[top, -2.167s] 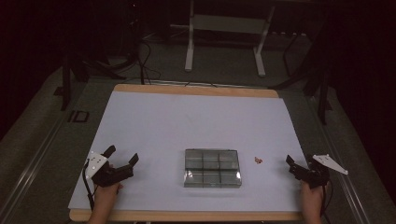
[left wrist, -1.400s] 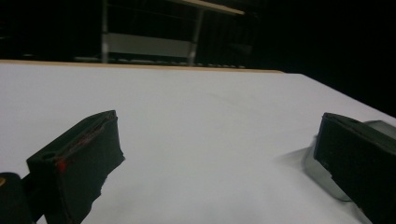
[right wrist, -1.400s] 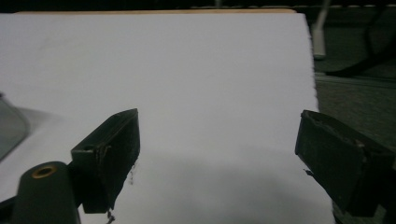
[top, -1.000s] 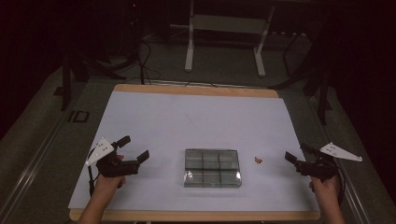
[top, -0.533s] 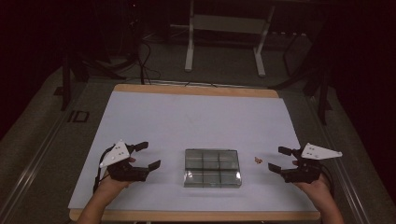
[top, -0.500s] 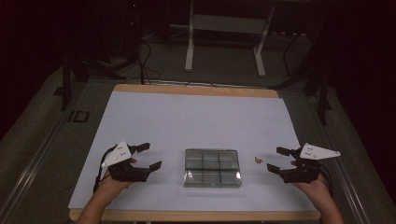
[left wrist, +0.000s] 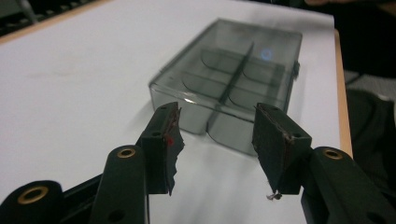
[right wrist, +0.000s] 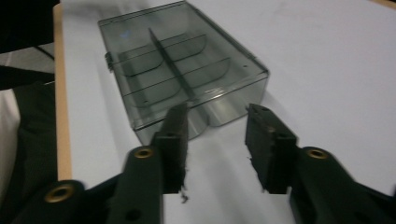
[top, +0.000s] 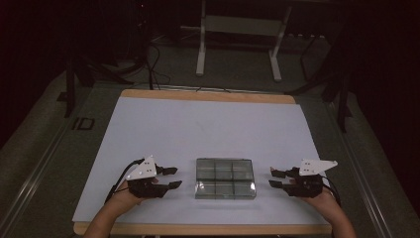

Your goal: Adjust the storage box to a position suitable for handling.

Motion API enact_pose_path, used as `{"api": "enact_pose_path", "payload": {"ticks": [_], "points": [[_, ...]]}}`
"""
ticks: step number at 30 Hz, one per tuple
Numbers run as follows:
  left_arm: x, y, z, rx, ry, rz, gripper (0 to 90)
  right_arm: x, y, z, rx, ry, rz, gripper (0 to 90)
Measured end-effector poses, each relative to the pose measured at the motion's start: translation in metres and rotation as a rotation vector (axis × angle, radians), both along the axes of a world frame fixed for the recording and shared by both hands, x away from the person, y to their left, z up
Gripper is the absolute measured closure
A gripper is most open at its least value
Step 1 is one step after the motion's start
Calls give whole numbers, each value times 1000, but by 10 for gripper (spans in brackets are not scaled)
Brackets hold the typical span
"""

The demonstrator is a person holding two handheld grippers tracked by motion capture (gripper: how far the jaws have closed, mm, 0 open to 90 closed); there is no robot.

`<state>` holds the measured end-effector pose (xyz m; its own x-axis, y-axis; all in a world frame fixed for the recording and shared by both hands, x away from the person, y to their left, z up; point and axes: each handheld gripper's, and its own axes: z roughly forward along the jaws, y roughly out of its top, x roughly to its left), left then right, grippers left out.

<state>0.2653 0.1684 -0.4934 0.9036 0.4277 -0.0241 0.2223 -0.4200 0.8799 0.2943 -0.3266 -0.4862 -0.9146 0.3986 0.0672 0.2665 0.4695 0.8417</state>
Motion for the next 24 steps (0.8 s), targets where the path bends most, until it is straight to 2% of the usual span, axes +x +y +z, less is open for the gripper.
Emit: {"api": "enact_pose_path", "payload": {"ticks": [3, 6, 8, 11, 12, 13, 17, 21, 24], "points": [[2, -5, -4, 35, 15, -28, 560, -1, 4, -3, -10, 4, 24, 694], [3, -9, -8, 60, 25, -42, 593, 0, 7, -7, -40, 16, 49, 716], [4, -12, -11, 82, 25, -27, 594, 0, 10, -9, -58, 21, 61, 751], [7, -15, -13, 99, 44, -26, 643, 2, 11, -11, -71, 28, 74, 802], [9, -18, -16, 139, 57, -27, 643, 2, 12, -12, -79, 36, 78, 821], [10, -19, -18, 147, 60, -32, 698, 3, 14, -15, -100, 44, 86, 870], [10, -26, -23, 183, 66, -59, 800, 5, 18, -23, -142, 62, 94, 896], [11, -34, -26, 204, 74, -65, 807, 5, 22, -29, -157, 69, 95, 896], [13, -38, -27, 214, 73, -73, 868, 6, 24, -32, -159, 71, 102, 897]]}}
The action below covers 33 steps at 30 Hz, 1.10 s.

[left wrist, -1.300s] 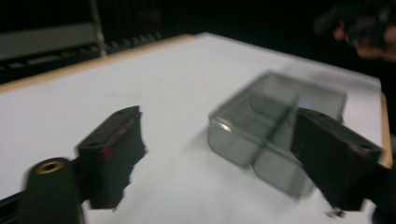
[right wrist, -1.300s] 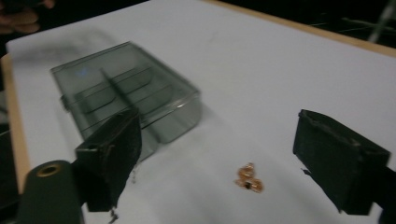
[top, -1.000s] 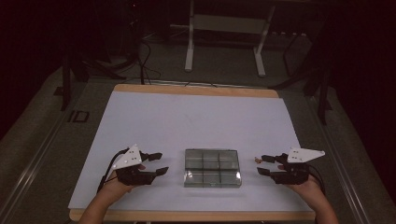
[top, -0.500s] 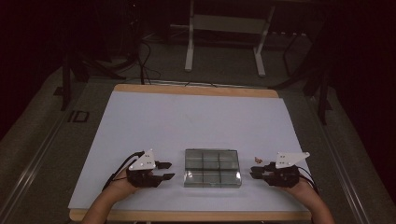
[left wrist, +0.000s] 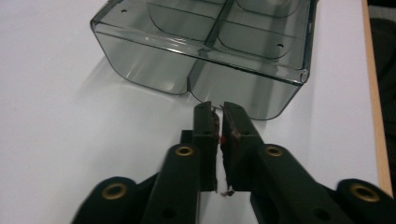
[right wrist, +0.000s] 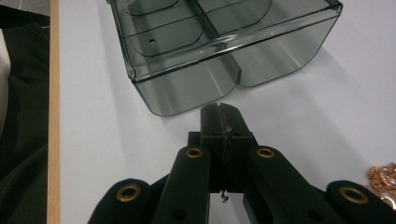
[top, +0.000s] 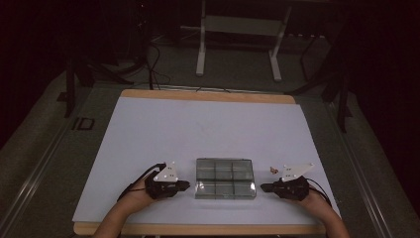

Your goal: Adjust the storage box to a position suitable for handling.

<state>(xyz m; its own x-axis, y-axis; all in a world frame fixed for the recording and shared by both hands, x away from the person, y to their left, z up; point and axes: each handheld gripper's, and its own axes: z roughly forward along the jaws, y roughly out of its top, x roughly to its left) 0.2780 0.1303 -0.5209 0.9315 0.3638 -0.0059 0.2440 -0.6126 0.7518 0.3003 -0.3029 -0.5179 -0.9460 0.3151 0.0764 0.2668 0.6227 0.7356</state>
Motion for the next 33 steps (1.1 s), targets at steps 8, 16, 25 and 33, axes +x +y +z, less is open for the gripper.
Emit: {"api": "enact_pose_path", "payload": {"ticks": [8, 16, 25, 33], "points": [[3, -8, -3, 7, -12, -30, 899, 2, 7, -5, -1, 10, 15, 897], [2, -12, -2, -10, -20, -43, 899, 2, 13, -5, 23, 10, 31, 897], [4, -13, 1, -5, -16, -51, 899, 3, 16, -5, 28, 12, 31, 898], [4, -12, 4, -6, -16, -52, 899, 3, 14, 2, 56, 12, 28, 899]]}}
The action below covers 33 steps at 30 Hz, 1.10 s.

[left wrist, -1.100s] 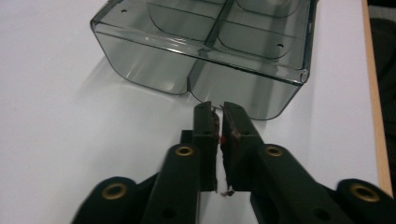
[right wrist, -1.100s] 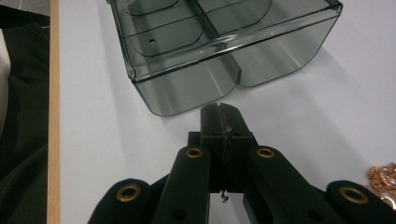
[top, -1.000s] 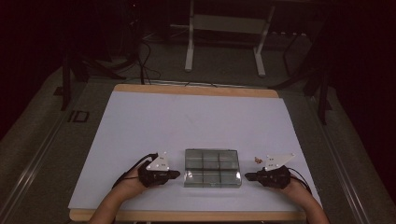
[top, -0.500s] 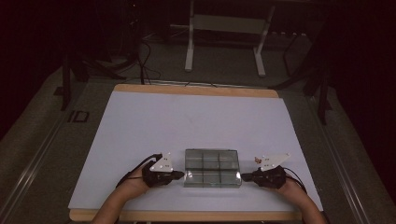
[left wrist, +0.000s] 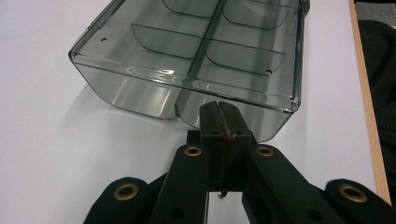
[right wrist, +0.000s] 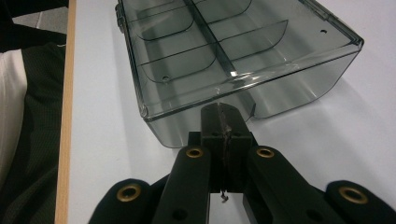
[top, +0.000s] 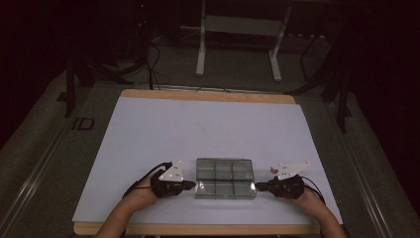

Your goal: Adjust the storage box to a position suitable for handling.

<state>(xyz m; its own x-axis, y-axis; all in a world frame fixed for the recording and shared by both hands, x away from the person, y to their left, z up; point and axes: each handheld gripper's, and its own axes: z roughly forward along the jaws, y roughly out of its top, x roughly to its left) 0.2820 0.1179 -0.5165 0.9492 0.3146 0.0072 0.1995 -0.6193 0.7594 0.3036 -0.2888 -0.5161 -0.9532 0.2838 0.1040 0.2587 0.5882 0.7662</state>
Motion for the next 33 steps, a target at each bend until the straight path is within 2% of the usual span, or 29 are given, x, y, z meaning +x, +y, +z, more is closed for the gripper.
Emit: {"api": "enact_pose_path", "payload": {"ticks": [4, 11, 16, 19, 21, 23, 29, 33], "points": [[0, 0, 1, -2, 1, 4, 899, -1, 0, 2, -5, -4, 6, 899], [-1, 0, 4, -24, 1, -4, 899, -1, 0, 4, 20, 4, 14, 899], [-1, 0, 5, -25, -2, 0, 897, -1, 2, 6, 14, -10, 13, 898], [-1, 0, 5, -29, -11, 14, 808, -2, 2, 7, 16, -9, 8, 894], [-2, 0, 7, -44, -24, 25, 755, -2, 1, 8, 24, -9, 2, 832], [-4, -1, 9, -50, -34, 26, 711, -2, 1, 9, 42, -9, -8, 718], [-3, -1, 11, -56, -54, 52, 640, -3, 0, 12, 45, -48, -25, 650], [-2, 0, 13, -72, -68, 60, 640, -4, 1, 15, 53, -72, -30, 628]]}}
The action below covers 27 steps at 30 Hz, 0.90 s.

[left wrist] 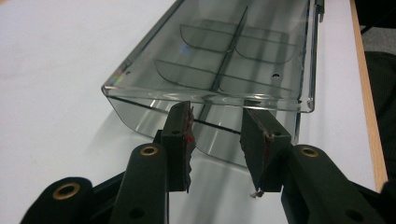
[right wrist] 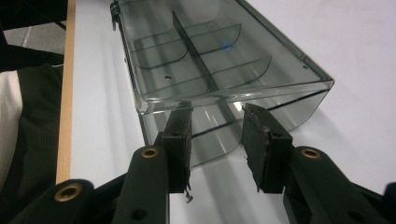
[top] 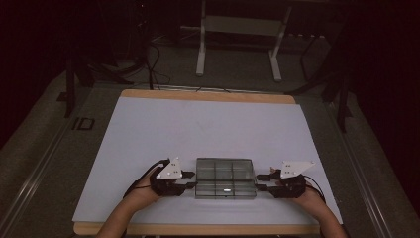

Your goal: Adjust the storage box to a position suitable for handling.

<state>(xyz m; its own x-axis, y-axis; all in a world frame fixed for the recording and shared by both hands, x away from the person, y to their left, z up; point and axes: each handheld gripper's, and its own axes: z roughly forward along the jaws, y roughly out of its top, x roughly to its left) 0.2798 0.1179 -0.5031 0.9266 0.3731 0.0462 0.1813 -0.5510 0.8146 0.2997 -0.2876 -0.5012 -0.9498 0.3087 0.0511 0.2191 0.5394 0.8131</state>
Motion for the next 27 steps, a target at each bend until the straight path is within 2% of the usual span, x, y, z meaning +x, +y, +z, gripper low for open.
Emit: {"api": "enact_pose_path", "payload": {"ticks": [6, 15, 17, 24, 27], "points": [[0, 0, 4, -11, -18, 4, 640, -2, 2, 4, 10, -32, -5, 622], [0, 0, 7, -57, -51, 22, 641, -3, 2, 11, 34, -70, -19, 626], [1, 0, 8, -80, -52, 26, 641, -3, 3, 13, 41, -81, -24, 626], [2, 1, 13, -102, -85, 44, 645, -2, 4, 18, 70, -108, -40, 626], [2, 1, 14, -121, -79, 60, 654, -2, 5, 20, 76, -131, -56, 644]]}}
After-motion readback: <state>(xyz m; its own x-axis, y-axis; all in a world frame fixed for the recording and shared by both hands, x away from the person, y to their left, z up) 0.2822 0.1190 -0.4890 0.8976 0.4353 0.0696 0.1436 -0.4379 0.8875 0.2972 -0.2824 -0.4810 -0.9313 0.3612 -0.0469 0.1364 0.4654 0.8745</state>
